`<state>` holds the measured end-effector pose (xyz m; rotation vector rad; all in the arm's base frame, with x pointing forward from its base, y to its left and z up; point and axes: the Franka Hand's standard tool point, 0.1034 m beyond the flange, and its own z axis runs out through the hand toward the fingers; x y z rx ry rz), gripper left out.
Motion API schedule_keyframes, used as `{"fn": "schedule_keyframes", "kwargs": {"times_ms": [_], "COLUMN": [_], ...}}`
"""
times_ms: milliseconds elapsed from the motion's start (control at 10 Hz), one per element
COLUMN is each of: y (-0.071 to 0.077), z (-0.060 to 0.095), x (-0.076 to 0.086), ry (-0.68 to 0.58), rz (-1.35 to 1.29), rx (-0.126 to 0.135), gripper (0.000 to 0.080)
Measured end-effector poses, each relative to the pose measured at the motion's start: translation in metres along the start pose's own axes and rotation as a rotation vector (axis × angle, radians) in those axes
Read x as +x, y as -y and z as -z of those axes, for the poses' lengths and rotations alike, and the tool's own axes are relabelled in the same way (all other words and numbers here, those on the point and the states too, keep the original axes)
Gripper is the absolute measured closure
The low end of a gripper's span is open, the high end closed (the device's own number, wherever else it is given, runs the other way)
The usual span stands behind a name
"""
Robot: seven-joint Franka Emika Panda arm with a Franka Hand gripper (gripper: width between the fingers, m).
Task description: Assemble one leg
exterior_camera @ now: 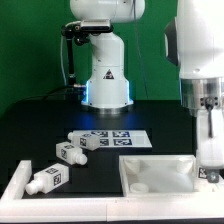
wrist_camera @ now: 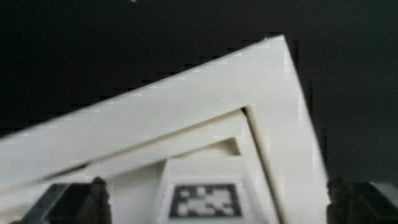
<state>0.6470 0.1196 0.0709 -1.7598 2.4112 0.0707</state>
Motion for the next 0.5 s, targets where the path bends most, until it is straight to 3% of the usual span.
{"fn": "schedule_keyframes", "kwargs": {"times_ms": [200,300,500], "y": [0.008,0.009,0.007], "z": [0.04,0.048,0.044], "x": [-0.01,-0.011,-0.011], "ry": [0.039,0.046,0.043], "rz": [0.057,0.056,0.057], "rx": [0.041,0.049,0.044], "gripper": [0.0153,0.0153,0.015]}}
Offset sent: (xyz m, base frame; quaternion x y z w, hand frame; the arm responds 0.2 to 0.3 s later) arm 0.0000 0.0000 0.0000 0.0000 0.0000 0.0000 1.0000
